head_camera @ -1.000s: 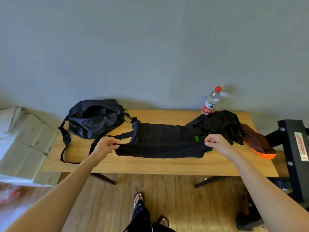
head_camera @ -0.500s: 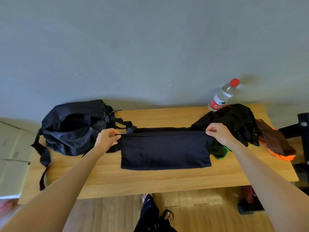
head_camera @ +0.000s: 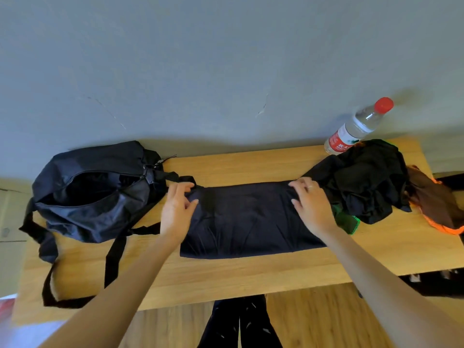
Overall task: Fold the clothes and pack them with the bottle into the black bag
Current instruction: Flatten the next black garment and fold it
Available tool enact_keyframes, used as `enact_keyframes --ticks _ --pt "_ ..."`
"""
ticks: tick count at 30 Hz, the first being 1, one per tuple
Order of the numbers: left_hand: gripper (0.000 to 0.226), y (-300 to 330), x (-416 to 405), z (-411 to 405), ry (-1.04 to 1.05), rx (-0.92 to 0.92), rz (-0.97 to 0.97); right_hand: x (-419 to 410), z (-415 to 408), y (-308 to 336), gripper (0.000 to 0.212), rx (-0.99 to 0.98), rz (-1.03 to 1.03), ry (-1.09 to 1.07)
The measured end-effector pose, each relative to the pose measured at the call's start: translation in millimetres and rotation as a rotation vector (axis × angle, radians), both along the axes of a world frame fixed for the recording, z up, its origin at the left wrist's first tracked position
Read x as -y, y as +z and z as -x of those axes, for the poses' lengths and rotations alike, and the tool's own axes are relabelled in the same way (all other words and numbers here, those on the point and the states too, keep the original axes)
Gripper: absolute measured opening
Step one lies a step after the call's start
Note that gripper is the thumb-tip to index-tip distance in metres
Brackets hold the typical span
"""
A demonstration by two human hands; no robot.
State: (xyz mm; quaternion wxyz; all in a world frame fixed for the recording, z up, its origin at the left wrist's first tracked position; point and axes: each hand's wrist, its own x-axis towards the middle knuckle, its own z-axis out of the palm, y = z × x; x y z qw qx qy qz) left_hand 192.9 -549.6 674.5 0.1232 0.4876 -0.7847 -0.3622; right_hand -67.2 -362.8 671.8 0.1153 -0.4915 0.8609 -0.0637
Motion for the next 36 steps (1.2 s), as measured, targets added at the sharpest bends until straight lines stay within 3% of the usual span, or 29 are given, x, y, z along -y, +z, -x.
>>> enact_keyframes --ticks 6,10,13,17,26,30,33,36 --pt "0.054 -16 -60 27 -0.485 0.270 0.160 -10 -18 -32 0.077 0.046 -0.223 0.302" --pt "0.073 -31 -83 53 -0.601 0.574 0.223 -13 -11 -44 0.084 0.056 -0.223 0.311" --pt "0.080 -46 -96 62 -0.644 0.670 0.217 -20 -8 -47 0.085 0.059 -0.240 0.301" --pt "0.088 -57 -102 69 -0.733 0.684 0.279 -37 -11 -51 0.084 0.069 -0.190 0.221" --pt "0.096 -63 -64 90 -0.945 0.523 0.274 -54 -24 -58 0.084 -0.012 -0.172 0.049" --pt "0.095 -54 -64 93 -0.865 0.516 0.305 -52 -17 -58 0.077 -0.112 -0.045 0.149" --pt "0.085 -44 -84 87 -0.598 0.540 0.335 -42 -6 -57 0.080 -0.092 0.012 0.362" --pt "0.082 -43 -105 81 -0.387 0.593 0.282 -28 7 -54 0.082 -0.037 -0.071 0.521"
